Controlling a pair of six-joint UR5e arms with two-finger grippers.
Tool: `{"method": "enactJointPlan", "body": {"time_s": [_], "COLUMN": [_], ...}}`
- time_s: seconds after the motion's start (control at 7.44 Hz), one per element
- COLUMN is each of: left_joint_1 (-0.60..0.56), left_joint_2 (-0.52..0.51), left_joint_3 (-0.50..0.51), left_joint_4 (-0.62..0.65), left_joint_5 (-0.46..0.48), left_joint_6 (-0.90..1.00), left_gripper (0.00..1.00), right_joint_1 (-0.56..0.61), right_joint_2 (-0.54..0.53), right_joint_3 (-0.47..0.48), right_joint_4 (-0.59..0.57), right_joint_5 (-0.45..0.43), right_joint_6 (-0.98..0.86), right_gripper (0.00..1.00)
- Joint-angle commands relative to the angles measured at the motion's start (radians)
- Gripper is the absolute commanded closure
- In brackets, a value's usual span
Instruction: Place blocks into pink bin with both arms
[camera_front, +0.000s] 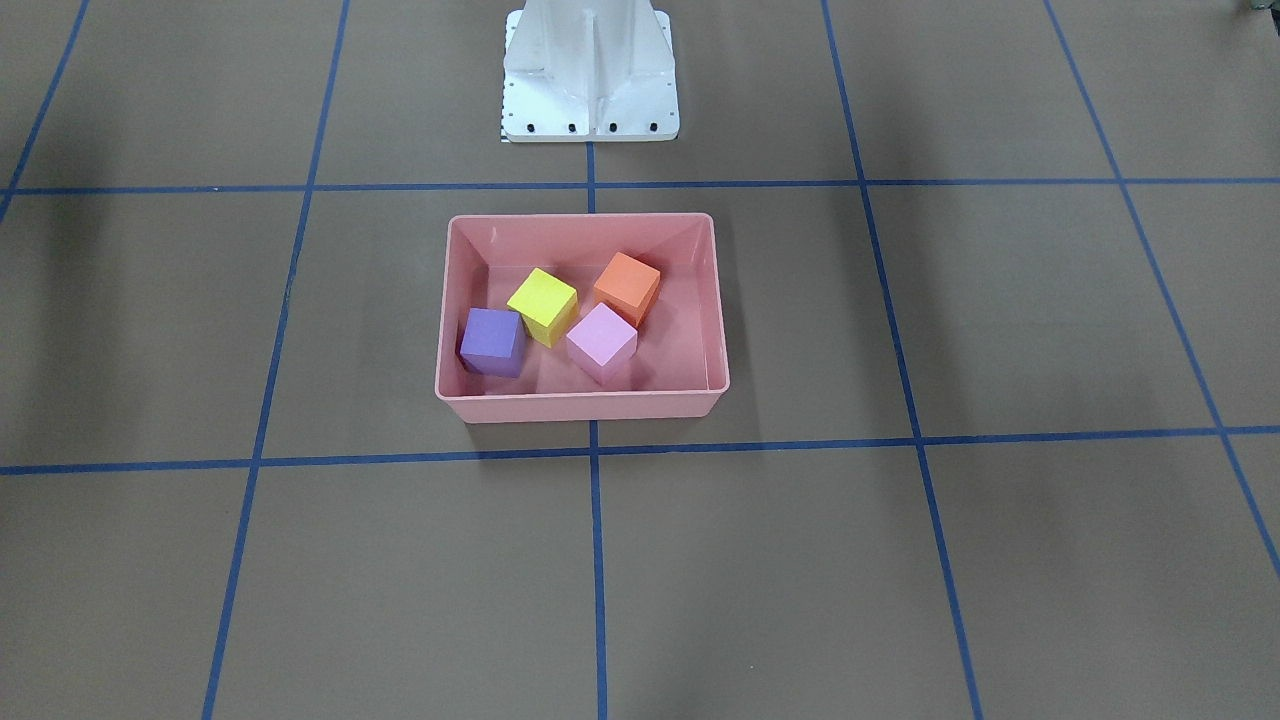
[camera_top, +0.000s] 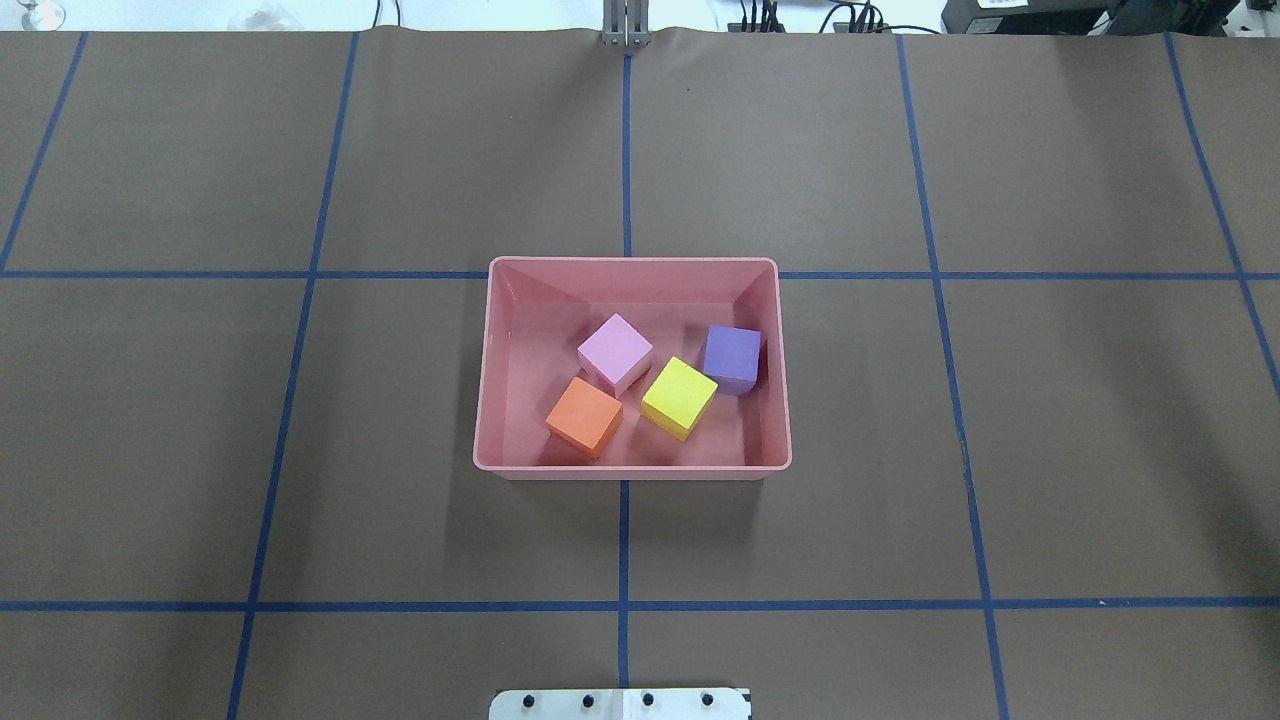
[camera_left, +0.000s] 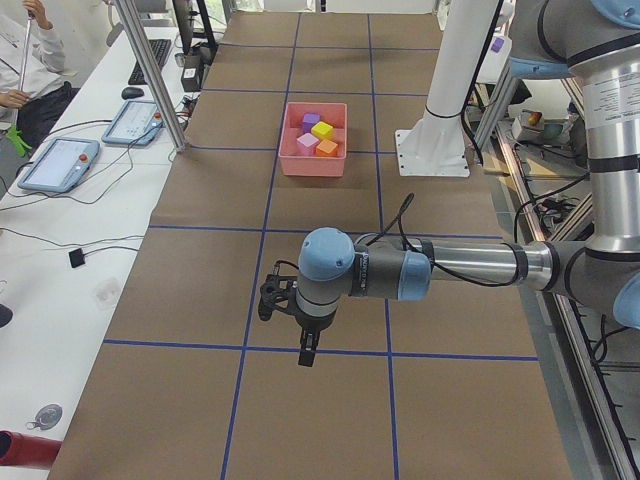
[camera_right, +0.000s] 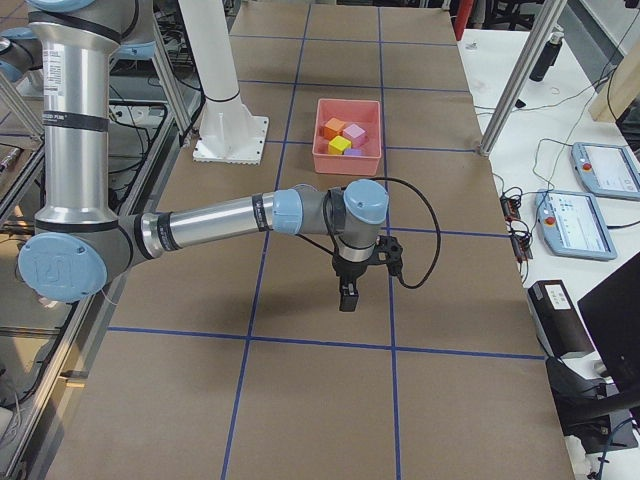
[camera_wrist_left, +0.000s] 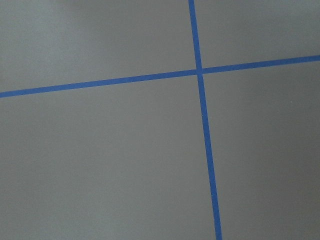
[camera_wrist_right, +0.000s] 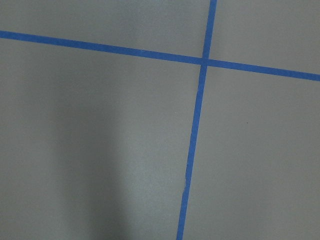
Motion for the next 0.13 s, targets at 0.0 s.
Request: {"method": "enactJointPlan", "body": {"time_s": [0.0], "left_joint_1": [0.0], "left_joint_2": [0.0], "left_joint_3": [0.0], "left_joint_4": [0.001], "left_joint_5": [0.0], "left_joint_6": [-0.002], "left_gripper": [0.0], "right_joint_1": [0.0], "right_joint_2": [0.0], "right_joint_3": [0.0], "right_joint_4": [0.0], "right_joint_5": [0.0], "right_joint_6": [0.0], "right_gripper": [0.0]}}
